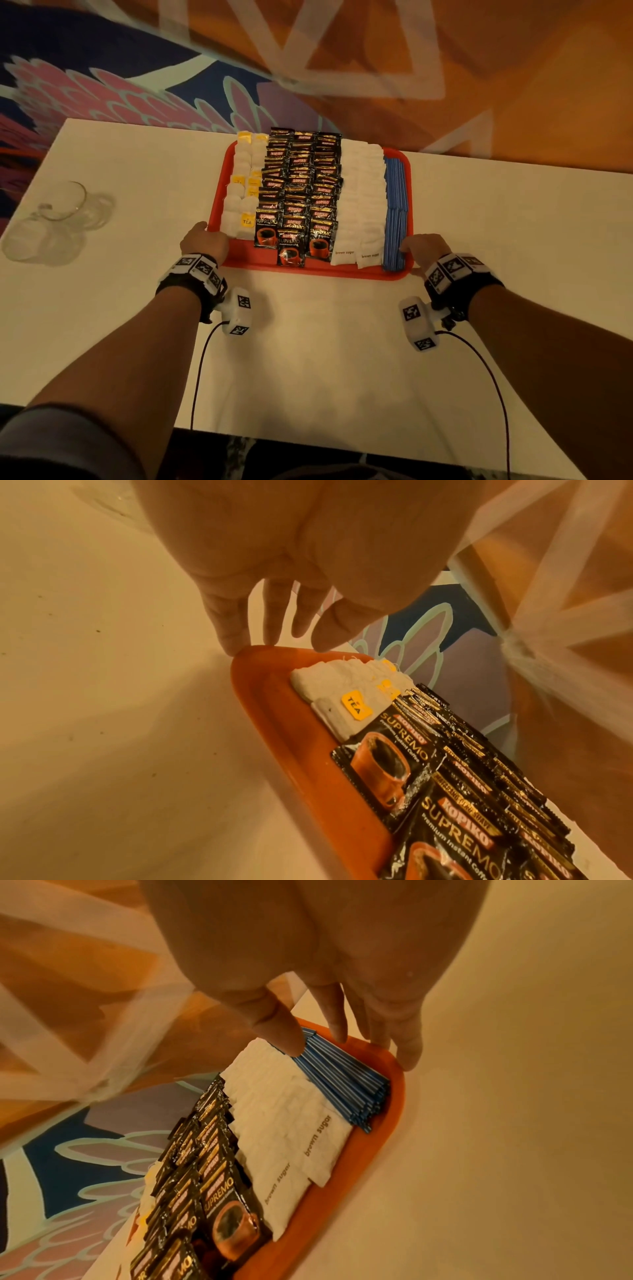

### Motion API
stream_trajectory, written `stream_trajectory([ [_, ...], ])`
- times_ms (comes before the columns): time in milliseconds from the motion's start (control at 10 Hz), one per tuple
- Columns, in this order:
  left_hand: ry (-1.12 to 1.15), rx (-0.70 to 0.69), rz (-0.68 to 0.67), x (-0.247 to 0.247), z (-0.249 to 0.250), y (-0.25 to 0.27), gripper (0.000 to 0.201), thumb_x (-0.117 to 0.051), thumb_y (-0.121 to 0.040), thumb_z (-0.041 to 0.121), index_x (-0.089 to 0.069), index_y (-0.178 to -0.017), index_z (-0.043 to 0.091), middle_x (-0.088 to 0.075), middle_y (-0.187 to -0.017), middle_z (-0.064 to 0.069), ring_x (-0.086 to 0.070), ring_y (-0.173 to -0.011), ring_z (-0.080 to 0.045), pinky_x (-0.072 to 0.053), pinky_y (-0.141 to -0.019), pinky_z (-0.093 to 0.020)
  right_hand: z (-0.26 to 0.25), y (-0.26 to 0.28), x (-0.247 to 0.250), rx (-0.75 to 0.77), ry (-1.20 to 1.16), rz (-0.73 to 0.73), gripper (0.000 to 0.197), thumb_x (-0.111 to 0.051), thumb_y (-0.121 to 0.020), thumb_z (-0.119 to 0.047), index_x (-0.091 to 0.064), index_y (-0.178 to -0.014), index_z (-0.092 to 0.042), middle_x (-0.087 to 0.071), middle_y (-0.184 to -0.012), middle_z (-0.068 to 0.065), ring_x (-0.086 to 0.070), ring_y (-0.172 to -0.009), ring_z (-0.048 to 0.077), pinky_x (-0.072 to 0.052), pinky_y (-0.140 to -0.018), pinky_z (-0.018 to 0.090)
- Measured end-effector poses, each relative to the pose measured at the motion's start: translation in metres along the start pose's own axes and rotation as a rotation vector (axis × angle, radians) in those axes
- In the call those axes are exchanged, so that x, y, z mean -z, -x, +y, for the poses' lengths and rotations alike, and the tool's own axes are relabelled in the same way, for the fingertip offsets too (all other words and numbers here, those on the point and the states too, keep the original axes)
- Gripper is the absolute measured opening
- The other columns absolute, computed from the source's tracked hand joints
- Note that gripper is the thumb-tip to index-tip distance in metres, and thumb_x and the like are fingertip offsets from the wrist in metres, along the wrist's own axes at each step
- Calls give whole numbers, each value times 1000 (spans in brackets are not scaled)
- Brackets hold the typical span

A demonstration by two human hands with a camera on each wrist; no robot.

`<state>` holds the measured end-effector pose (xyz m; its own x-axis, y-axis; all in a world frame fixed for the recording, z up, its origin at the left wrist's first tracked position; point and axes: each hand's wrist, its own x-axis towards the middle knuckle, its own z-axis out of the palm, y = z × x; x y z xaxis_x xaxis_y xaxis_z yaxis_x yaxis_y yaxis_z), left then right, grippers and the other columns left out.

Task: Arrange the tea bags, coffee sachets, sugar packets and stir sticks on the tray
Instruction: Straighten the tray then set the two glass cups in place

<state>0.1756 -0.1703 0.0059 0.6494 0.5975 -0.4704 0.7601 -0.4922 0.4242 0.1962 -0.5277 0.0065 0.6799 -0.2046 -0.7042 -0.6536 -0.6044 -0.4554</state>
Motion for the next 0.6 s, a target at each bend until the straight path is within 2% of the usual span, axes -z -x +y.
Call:
stream_trajectory([
  [100,16,1,-4,0,2,-1,54,-45,-97,12,-38,-151,9,-43,-152,-16,-40,-139,-36,-32,-112,-37,0,-4,0,0,61,14,40,-53,-92,-10,-54,-130,4,-54,-135,24,-52,-123,36,-45,-103,40],
  [200,36,0,-7,0,3,-3,56,-46,-96,13,-38,-151,9,-42,-152,-17,-39,-139,-36,-31,-113,-37,-5,3,5,8,-36,41,38,-46,-99,-9,-47,-137,-6,-50,-140,17,-50,-126,30,-39,-106,33],
  [300,49,3,-9,0,2,-4,56,-45,-96,14,-38,-151,11,-42,-153,-16,-40,-139,-36,-31,-113,-37,-6,6,6,52,-63,75,39,-44,-100,-9,-46,-139,-6,-48,-141,17,-48,-128,30,-37,-107,33],
  [500,57,5,-2,-2,0,-8,56,-43,-95,11,-39,-151,12,-44,-152,-16,-40,-139,-36,-32,-113,-38,-7,-11,1,-37,-100,-41,40,-44,-98,-5,-46,-134,12,-46,-140,29,-43,-131,39,-38,-109,42],
  [600,61,-1,7,-4,-2,-9,56,-43,-94,9,-40,-151,11,-45,-151,-16,-40,-138,-37,-32,-113,-39,-4,-15,2,71,2,-56,40,-46,-97,-4,-47,-134,12,-46,-140,29,-44,-130,38,-38,-109,43],
])
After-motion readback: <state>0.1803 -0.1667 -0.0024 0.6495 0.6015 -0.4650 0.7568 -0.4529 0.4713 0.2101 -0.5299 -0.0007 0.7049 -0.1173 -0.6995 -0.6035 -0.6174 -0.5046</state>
